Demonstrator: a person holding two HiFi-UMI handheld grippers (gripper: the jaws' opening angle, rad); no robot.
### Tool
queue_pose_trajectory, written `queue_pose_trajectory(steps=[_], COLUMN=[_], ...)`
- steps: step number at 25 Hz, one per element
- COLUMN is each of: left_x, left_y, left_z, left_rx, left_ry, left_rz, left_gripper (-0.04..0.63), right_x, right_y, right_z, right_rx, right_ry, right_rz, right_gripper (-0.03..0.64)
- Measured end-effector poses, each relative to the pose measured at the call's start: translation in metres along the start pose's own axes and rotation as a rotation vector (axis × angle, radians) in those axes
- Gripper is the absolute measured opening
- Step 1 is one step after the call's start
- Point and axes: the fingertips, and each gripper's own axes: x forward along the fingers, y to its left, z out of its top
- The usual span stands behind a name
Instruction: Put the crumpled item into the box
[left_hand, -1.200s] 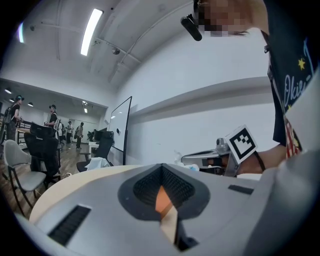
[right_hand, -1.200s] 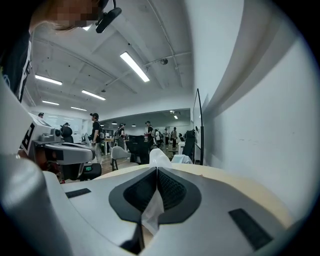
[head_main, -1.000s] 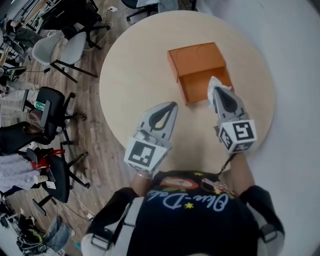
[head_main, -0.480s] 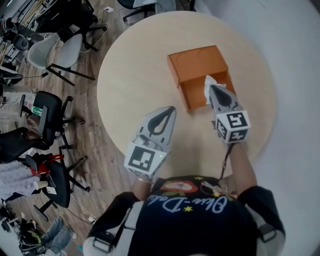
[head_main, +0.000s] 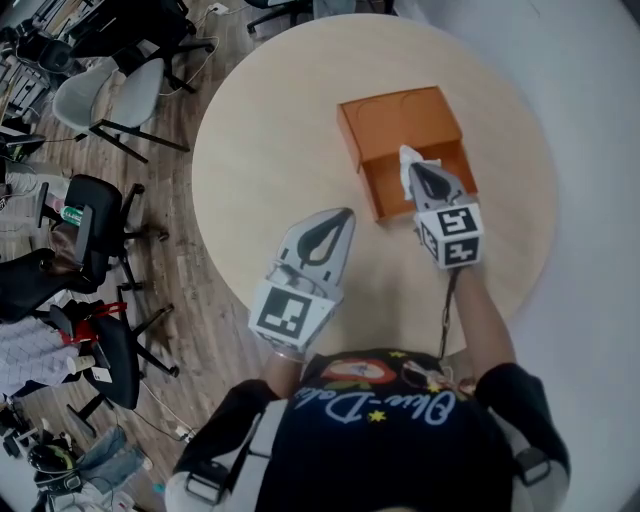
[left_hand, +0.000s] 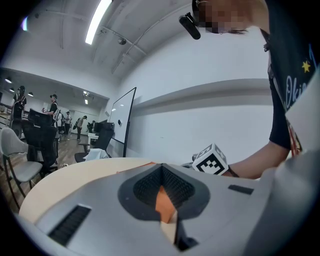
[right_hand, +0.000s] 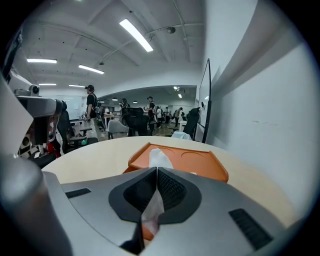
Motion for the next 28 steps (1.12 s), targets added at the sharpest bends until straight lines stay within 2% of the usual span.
queue_pose_trajectory(steps=[6, 9, 14, 17, 22, 28], left_x=[-0.003, -0.002, -0.002, -0.002, -0.002, -0.005], left_y=[-0.003, -0.001, 0.0, 0.0, -0.005, -0.005], left_z=[-0.007, -0.007, -0.005, -0.002, -0.006, -0.006], left_rx=[-0.003, -0.007, -0.008, -0.006, 0.0, 0.006], left_ry=[0.009, 0.009, 0.01, 0.007, 0.011, 0.004], left_rz=[0.001, 0.007, 0.012, 0.01, 0.015, 0.022], left_gripper=[-0.008, -0.008, -0.008, -0.008, -0.008, -0.008], right_x=[0.009, 0.013, 0.019, 0.021, 0.02, 0.007], right_y=[0.002, 0.004, 0.013, 0.018, 0.015, 0.011], right_z=[-0.025, -0.024, -0.028, -0.029, -0.033, -0.019], right_rx=[-0.038, -0.062, -0.186, -0.218, -0.204, -0.085], right_ry=[0.08, 0.107, 0.174, 0.196, 0.185, 0.111], right_rz=[-0.004, 0.003, 0.02, 0.04, 0.047, 0.02], right_gripper=[0.002, 0.002, 0.002, 0.002, 0.002, 0.002])
